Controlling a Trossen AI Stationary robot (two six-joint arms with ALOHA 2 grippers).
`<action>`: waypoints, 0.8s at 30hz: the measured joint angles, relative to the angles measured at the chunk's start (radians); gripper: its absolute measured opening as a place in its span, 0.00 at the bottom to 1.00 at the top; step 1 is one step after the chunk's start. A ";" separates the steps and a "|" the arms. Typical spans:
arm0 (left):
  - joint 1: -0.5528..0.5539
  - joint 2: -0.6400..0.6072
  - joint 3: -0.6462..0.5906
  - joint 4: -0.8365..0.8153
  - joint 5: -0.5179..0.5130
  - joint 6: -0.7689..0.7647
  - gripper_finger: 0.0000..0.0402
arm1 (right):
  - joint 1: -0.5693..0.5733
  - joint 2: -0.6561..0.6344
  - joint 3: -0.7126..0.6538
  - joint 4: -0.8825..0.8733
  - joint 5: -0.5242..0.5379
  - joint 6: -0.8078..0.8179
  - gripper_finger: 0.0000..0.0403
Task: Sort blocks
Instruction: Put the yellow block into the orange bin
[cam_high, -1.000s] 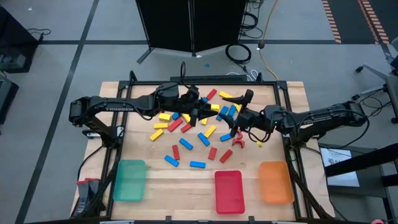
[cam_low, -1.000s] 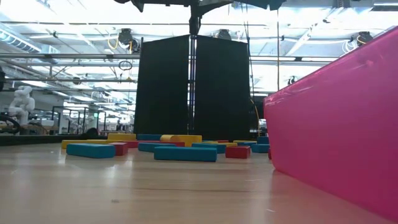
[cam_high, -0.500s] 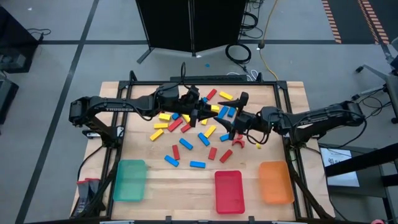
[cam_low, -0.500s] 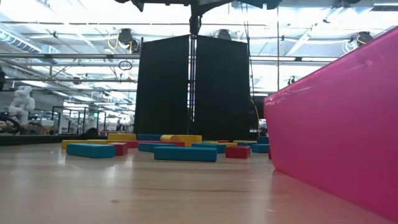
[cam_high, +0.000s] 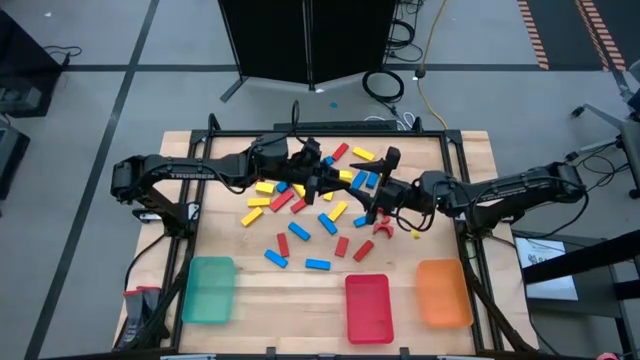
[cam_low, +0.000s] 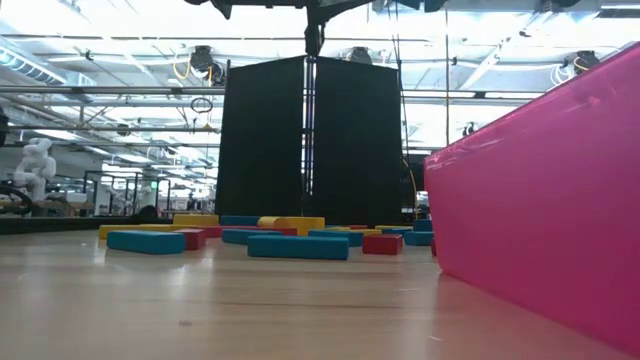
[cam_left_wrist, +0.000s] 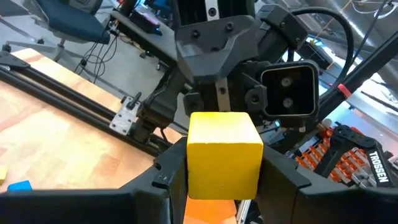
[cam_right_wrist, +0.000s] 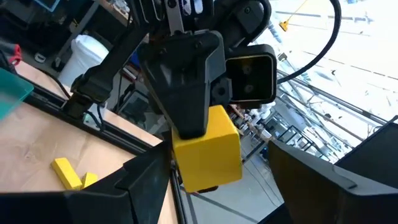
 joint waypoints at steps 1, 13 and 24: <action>0.000 0.000 0.000 0.001 0.002 0.000 0.36 | 0.000 0.001 0.000 0.001 0.000 -0.005 0.63; -0.002 -0.001 0.000 -0.011 0.014 -0.011 0.36 | 0.000 0.033 0.000 0.013 0.012 -0.048 0.29; -0.001 -0.001 0.000 -0.030 0.003 -0.001 0.38 | 0.001 0.035 0.000 -0.004 0.051 -0.048 0.29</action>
